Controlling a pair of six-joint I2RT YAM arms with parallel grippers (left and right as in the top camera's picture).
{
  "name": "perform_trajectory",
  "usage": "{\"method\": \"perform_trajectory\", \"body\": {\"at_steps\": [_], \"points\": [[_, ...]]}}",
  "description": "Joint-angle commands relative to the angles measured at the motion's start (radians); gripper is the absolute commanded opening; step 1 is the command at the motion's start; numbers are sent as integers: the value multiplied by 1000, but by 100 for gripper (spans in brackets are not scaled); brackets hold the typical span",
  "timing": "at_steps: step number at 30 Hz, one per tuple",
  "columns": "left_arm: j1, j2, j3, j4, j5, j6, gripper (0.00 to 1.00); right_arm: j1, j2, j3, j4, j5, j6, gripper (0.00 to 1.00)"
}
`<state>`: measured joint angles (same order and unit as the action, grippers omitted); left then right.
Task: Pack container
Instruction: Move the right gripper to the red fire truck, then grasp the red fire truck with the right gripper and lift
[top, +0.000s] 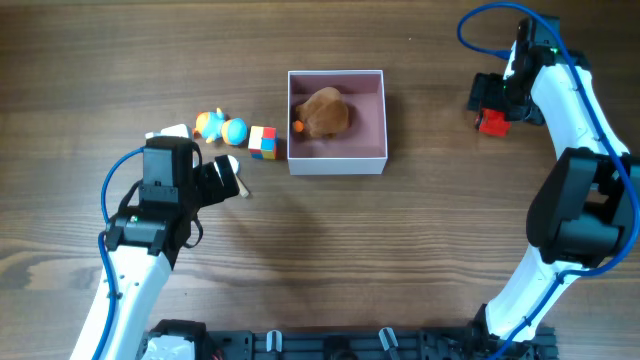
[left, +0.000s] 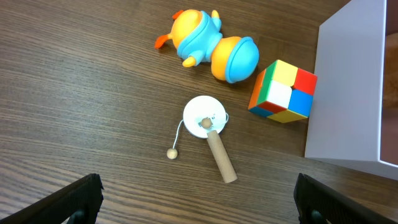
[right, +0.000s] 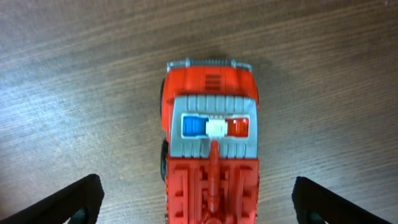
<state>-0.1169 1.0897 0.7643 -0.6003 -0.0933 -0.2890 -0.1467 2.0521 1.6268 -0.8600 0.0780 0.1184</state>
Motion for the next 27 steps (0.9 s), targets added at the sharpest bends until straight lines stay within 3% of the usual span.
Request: {"method": "perform_trajectory", "body": {"at_steps": [1, 7, 20, 27], "points": [[-3, 5, 16, 1, -13, 21, 100, -3, 27, 2, 15, -29, 42, 84], [-3, 5, 16, 1, -13, 21, 100, -3, 67, 2, 25, -35, 42, 80], [-3, 5, 16, 1, -13, 21, 100, -2, 81, 2, -4, -35, 42, 48], [-3, 5, 16, 1, -13, 21, 100, 7, 29, 2, -78, -34, 42, 47]]}}
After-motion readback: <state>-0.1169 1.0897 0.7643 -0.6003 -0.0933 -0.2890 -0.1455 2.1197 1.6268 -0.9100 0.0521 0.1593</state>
